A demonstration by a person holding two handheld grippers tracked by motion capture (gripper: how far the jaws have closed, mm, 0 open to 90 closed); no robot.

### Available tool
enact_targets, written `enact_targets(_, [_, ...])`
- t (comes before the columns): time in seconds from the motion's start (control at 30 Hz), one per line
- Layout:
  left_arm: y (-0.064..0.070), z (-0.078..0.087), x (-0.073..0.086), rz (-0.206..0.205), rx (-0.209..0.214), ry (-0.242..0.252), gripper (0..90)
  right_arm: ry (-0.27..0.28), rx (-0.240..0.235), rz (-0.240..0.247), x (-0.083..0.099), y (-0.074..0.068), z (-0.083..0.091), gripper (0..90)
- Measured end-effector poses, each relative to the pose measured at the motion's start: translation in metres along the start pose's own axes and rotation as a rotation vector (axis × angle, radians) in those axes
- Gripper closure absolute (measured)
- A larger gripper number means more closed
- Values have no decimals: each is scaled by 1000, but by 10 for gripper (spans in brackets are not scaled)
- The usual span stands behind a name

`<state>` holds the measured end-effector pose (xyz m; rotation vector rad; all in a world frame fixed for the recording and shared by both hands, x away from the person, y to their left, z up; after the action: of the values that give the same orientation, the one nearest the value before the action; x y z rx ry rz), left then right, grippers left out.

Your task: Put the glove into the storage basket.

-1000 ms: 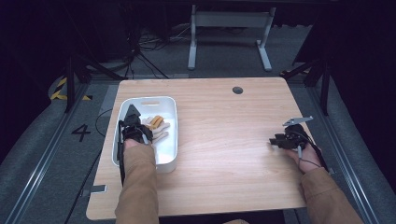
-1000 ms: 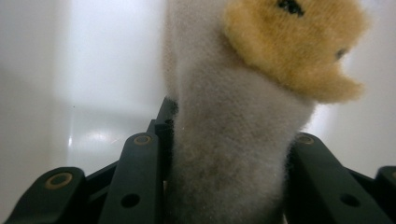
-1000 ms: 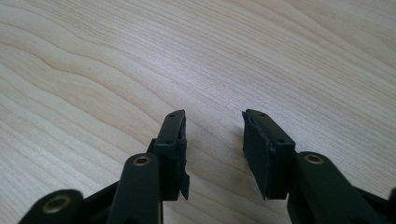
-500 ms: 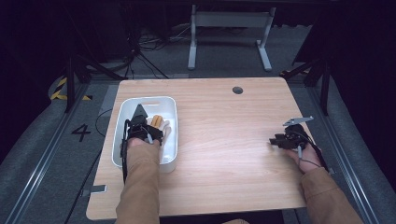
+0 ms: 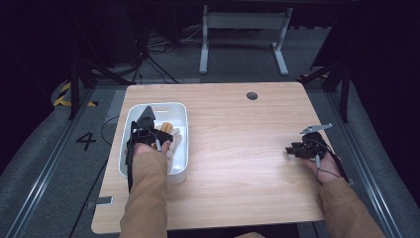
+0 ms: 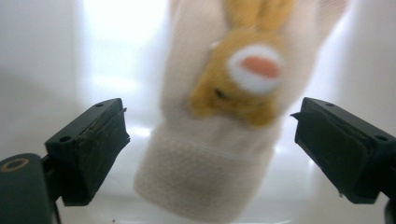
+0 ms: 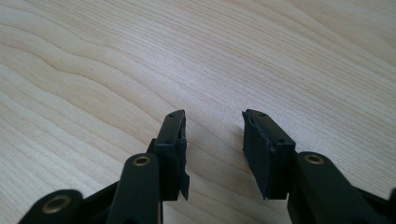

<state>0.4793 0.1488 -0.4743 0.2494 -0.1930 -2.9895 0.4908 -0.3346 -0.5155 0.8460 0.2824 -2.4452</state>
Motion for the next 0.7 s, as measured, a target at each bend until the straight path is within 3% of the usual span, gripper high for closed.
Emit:
enact_targets(0.17, [10, 18, -5, -34, 49, 69, 153, -1, 4, 3, 0, 0, 0, 592])
enact_targets(0.43, [32, 55, -5, -155, 165, 206, 210, -3, 9, 10, 1, 0, 1, 589])
enact_targets(0.53, [42, 64, -3, -186, 215, 232, 222, 3, 5, 12, 1, -1, 3, 589])
enact_targets(0.63, [56, 71, 2, -245, 258, 261, 226, 15, 0, 12, 0, -1, 5, 588])
enact_targets(0.7, [69, 76, 8, -307, 285, 282, 226, 21, -7, 8, 0, -2, 7, 587])
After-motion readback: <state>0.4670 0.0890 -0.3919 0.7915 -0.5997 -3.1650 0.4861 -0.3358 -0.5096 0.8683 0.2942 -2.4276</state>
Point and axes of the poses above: each handheld gripper's, and its own axes: z roughly backward along the jaws, x roughly out of its underside, y roughly to its right, the point moved 9 cm from there along -z, roughly forward along the jaws
